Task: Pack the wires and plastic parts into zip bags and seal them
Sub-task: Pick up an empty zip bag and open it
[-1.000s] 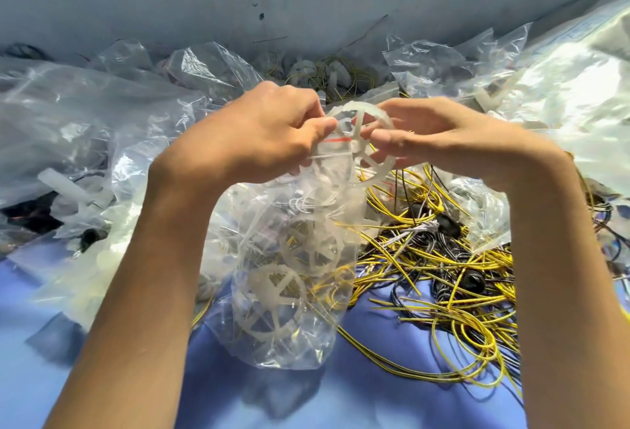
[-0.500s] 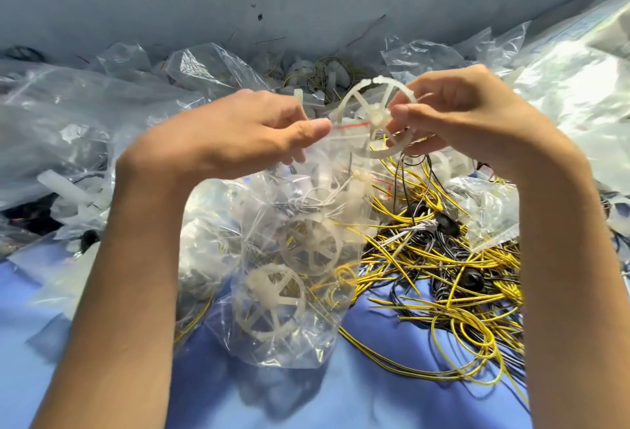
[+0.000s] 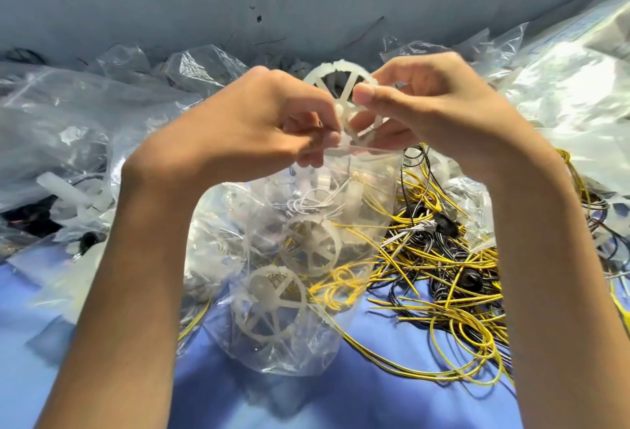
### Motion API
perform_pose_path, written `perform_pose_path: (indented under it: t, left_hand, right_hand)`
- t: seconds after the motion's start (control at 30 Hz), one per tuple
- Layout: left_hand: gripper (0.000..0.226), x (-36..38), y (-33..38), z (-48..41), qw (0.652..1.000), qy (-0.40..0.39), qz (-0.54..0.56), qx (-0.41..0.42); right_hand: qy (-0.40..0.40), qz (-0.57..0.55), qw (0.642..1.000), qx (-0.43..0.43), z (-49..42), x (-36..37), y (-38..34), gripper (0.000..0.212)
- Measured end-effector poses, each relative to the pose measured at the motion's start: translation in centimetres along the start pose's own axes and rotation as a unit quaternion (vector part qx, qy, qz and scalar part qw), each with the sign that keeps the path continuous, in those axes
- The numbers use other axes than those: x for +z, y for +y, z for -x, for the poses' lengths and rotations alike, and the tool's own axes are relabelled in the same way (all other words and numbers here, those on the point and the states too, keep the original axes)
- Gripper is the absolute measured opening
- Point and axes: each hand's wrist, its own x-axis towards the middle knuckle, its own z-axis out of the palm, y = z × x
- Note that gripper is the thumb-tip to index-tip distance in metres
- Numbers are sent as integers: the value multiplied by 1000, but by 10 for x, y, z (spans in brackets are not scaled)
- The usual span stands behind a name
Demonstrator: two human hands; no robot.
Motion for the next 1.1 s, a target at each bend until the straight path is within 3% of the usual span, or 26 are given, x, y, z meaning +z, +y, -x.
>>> perform_pose_path:
  t: [0.33,0.63,0.83,1.0,1.03,1.1]
  left_hand:
    - [14,-2,4,1,1000,11,7,10]
    - [7,-7,-8,3,999,7,-41,17]
    - [9,-4,-2,-1,995,40,-57,72]
    - [7,1,0,-4,992,36,-69,104]
    - [6,3,0,-5,991,37,-70,110]
    - [3,3,0,-6,990,43,-72,116]
  right_hand:
    - [-92,140,986,-7,7,-13,3,24]
    - [-90,299,950,-3,11,-15,-3,28]
    - [-117,268,956,-17,10,-13,-4,19]
    - [-214,295,931,-26,12,-5,-7,13]
    - [-233,280,931,-16,12,-5,-7,19]
    - [-245,251,937,-3,12,-5,-8,49]
